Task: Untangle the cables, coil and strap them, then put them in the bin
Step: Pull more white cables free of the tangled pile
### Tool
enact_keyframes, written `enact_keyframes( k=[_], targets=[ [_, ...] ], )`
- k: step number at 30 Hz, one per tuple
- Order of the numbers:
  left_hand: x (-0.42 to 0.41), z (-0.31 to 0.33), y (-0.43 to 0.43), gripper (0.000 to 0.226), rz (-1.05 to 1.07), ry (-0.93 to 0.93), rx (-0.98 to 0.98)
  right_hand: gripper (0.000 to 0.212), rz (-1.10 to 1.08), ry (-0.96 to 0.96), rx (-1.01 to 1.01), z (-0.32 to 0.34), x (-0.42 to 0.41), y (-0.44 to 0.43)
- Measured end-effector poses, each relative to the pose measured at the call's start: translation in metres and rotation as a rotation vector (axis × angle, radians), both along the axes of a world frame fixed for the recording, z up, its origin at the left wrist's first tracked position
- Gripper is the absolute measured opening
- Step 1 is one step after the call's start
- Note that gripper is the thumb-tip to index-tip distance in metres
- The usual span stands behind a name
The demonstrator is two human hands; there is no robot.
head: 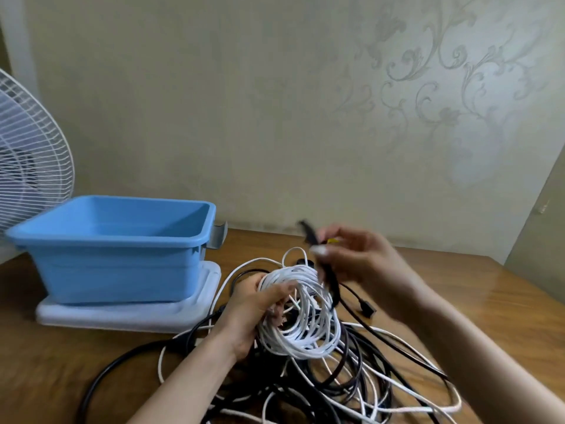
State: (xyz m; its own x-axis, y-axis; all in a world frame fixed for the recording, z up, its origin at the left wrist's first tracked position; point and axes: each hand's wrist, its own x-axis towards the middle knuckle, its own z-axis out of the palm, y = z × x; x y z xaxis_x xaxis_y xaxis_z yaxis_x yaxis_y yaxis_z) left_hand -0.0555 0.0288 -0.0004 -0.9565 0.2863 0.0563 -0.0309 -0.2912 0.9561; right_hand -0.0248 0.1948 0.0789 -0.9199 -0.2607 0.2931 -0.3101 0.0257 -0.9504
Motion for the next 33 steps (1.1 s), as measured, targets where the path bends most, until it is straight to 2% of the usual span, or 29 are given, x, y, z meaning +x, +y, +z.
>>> enact_keyframes(
  k=[1,3,5,6,8,12,14,18,19,21,23,24,25,27,29,30,32,33],
  targets=[
    [0.002,-0.001,-0.001,0.046,-0.005,0.047,-0.033,0.008,0.025,-0.010,0.068,-0.009,0.010,-0.010],
    [0.007,-0.002,-0.003,0.041,-0.003,0.129,-0.096,0.008,-0.080,0.019,0.173,-0.029,0.018,-0.022],
    [0.009,-0.004,-0.002,0.016,-0.008,0.187,-0.105,0.010,-0.163,0.008,0.150,-0.045,0.015,-0.024],
    [0.009,-0.005,-0.002,0.012,-0.015,0.211,-0.118,0.008,-0.171,-0.022,0.087,-0.049,0.016,-0.024],
    [0.012,-0.003,-0.002,0.024,-0.040,0.259,-0.150,0.001,-0.185,-0.049,-0.024,-0.055,0.016,-0.023],
    [0.019,0.003,-0.002,0.055,-0.113,0.226,-0.204,0.018,-0.247,-0.010,-0.136,-0.064,0.018,-0.022],
    [0.023,0.005,0.003,0.051,-0.071,0.232,-0.268,0.019,-0.272,0.022,-0.148,-0.070,0.016,-0.021],
    [0.024,0.001,0.011,0.037,0.100,0.377,-0.380,0.016,-0.265,0.087,-0.112,-0.082,0.015,-0.017],
    [0.024,0.000,0.011,0.040,0.116,0.398,-0.378,0.017,-0.272,0.126,-0.100,-0.082,0.016,-0.016],
    [0.026,0.004,0.007,0.045,0.110,0.462,-0.388,0.022,-0.393,0.347,-0.003,-0.078,0.016,-0.008],
    [0.032,0.011,0.005,0.030,0.048,0.641,-0.431,0.021,-0.579,0.564,0.075,-0.069,0.013,0.009],
    [0.036,0.013,0.005,0.021,0.012,0.760,-0.472,0.019,-0.621,0.595,0.077,-0.063,0.011,0.018],
    [0.039,0.013,0.005,0.020,-0.005,0.884,-0.529,0.017,-0.584,0.580,0.065,-0.056,0.010,0.027],
    [0.042,0.008,0.010,0.029,-0.010,1.112,-0.675,0.024,-0.275,0.415,0.056,-0.046,0.007,0.038],
    [0.042,0.001,0.017,0.029,0.016,1.310,-0.814,0.033,0.047,0.218,0.210,-0.045,0.006,0.042],
    [0.042,-0.002,0.020,0.027,0.036,1.404,-0.867,0.031,0.153,0.132,0.313,-0.048,0.004,0.042],
    [0.046,-0.004,0.025,0.024,0.060,1.532,-0.907,0.017,0.301,0.020,0.440,-0.052,0.002,0.045],
    [0.048,-0.004,0.027,0.025,0.063,1.554,-0.911,0.019,0.356,-0.015,0.467,-0.052,0.002,0.048]
  ],
)
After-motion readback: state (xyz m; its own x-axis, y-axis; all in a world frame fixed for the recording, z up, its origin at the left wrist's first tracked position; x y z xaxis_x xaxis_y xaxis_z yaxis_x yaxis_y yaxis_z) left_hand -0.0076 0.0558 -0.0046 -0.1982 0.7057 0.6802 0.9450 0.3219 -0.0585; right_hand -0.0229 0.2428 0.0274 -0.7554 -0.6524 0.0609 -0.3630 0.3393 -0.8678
